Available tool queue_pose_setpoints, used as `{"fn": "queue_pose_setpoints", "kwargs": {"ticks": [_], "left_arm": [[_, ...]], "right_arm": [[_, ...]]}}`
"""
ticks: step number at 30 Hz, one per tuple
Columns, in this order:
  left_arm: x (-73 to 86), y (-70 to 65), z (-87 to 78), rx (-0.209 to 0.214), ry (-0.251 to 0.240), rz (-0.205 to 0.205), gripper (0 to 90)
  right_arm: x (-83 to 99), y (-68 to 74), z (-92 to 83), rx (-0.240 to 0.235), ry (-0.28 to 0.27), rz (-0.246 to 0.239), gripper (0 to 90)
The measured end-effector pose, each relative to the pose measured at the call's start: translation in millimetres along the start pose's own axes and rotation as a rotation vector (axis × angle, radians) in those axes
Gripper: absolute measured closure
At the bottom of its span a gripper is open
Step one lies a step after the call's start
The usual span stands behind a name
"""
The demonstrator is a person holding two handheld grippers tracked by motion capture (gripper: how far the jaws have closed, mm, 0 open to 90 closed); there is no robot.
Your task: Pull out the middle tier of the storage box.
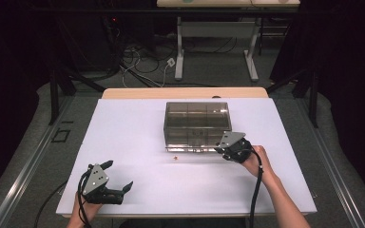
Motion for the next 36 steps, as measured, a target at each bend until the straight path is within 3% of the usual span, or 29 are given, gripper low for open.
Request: {"fn": "queue_pose_setpoints", "kwargs": {"ticks": [15, 21, 25, 31, 33, 36], "left_arm": [[-0.1, -0.4, 0.3, -0.001, 0.002, 0.004, 0.1], [0.0, 0.2, 0.2, -0.002, 0.004, 0.006, 0.0], [0.1, -0.5, 0.3, 0.000, 0.005, 0.006, 0.1], [-0.2, 0.4, 0.2, -0.006, 0.005, 0.014, 0.1], [-0.1, 0.3, 0.0, -0.003, 0.008, 0.014, 0.0], [-0.1, -0.2, 0.4, 0.002, 0.008, 0.011, 0.0]], "right_arm": [[0.1, -0.3, -1.1, 0.006, -0.021, 0.008, 76.0], [-2.1, -2.7, -7.3, -0.006, -0.066, 0.058, 69.4], [-2.0, -5.0, -9.8, 0.001, -0.069, 0.084, 66.8], [-2.0, -8.3, -9.5, 0.008, -0.074, 0.143, 54.0], [-3.3, -10.3, -10.6, 0.020, -0.091, 0.161, 57.2], [-6.3, -12.1, -14.5, 0.024, -0.125, 0.190, 72.0]]}}
Point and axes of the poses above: each handheld gripper's, and its own axes: z roughly forward along the jaws, x roughly out of its underside, y roughly to its left, the point moved 8 cm from there along z, roughly forward along the jaws, and after that the axes turned 3 degrees about z, right-handed, at the moved point
